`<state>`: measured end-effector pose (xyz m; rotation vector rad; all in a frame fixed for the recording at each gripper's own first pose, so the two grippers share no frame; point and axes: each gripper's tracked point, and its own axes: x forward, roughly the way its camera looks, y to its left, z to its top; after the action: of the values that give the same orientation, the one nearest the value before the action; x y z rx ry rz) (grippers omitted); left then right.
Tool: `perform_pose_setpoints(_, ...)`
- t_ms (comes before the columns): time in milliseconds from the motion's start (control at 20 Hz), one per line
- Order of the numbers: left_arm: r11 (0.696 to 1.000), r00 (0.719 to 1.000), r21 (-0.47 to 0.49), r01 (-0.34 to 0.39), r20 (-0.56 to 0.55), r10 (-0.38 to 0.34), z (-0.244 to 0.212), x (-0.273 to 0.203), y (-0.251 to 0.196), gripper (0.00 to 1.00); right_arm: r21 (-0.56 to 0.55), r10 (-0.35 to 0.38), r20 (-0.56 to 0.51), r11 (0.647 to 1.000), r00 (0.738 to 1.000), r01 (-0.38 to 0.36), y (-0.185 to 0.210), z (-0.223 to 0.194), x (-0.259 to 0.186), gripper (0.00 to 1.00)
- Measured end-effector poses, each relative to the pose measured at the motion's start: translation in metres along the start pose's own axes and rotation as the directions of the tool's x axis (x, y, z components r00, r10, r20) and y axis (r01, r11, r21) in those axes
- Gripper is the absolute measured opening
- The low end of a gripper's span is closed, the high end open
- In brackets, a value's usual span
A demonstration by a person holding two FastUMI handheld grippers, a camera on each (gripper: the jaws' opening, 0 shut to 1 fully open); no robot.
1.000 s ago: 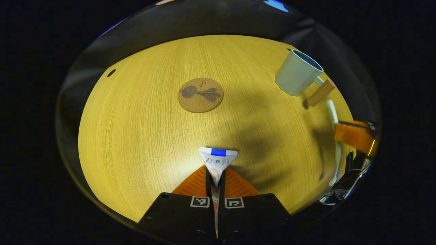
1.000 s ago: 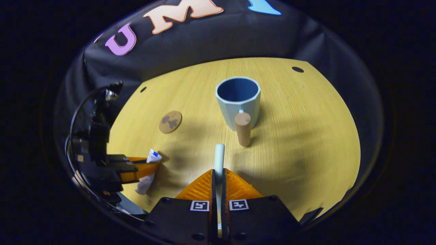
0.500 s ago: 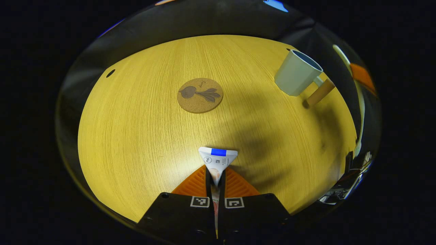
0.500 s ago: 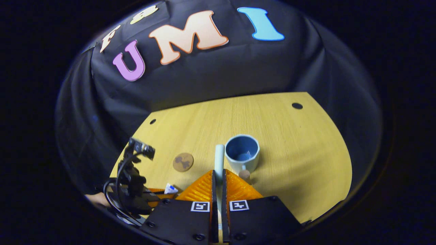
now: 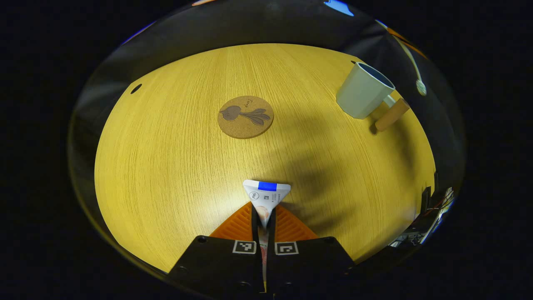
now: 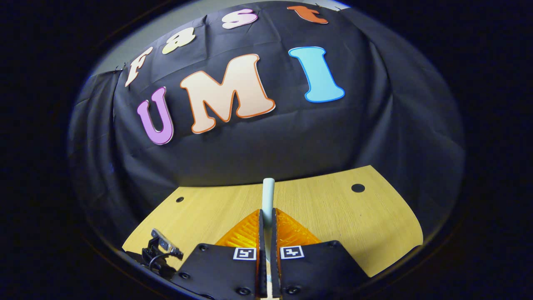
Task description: Put the toothbrush and toothpaste on the desktop into the cup, then pick up the cup and place it on the coaster on the desktop.
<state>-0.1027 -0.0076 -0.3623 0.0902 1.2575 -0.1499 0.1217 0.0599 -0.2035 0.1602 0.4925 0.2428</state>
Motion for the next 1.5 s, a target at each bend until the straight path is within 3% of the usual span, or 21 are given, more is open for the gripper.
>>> perform_pose_setpoints(250,1.000,1.000,-0.017,0.009,0.016,-0.009,0.001,0.000,-0.001,0.02,-0.008,-0.030,0.083,1.000,0.996,0.030,-0.007,0.008,0.034,0.06)
perform_pose_setpoints(750,0.998,0.998,-0.059,0.026,0.052,-0.023,0.003,-0.001,-0.002,0.02,-0.063,-0.110,-0.019,0.992,0.994,0.108,-0.027,-0.064,0.059,0.07)
perform_pose_setpoints(1000,0.997,0.997,-0.052,0.049,0.064,-0.046,0.004,-0.003,-0.003,0.02,-0.128,-0.098,-0.094,0.988,0.991,0.085,-0.019,-0.093,0.055,0.11)
perform_pose_setpoints(1100,0.997,0.996,-0.046,0.066,0.065,-0.063,0.005,-0.003,-0.004,0.02,-0.145,-0.082,-0.117,0.987,0.990,0.065,-0.015,-0.100,0.045,0.29)
perform_pose_setpoints(1150,0.997,0.995,-0.040,0.073,0.064,-0.070,0.005,-0.004,-0.004,0.02,-0.147,-0.070,-0.121,0.988,0.990,0.052,-0.011,-0.101,0.037,0.47)
perform_pose_setpoints(1200,0.996,0.995,-0.038,0.077,0.063,-0.074,0.005,-0.003,-0.004,0.02,-0.151,-0.064,-0.122,0.987,0.990,0.045,-0.010,-0.101,0.031,0.55)
perform_pose_setpoints(1250,0.996,0.995,-0.037,0.082,0.062,-0.079,0.004,-0.003,-0.005,0.02,-0.157,-0.065,-0.119,0.987,0.991,0.046,-0.011,-0.102,0.023,0.75)
perform_pose_setpoints(1350,0.994,0.994,-0.041,0.097,0.061,-0.095,0.005,-0.003,-0.006,0.02,-0.153,-0.070,-0.107,0.987,0.992,0.053,-0.016,-0.099,0.005,0.94)
perform_pose_setpoints(1500,0.993,0.991,-0.047,0.110,0.078,-0.106,0.007,-0.007,-0.010,0.02,-0.127,-0.089,-0.093,0.989,0.992,0.077,-0.030,-0.095,-0.024,0.99)
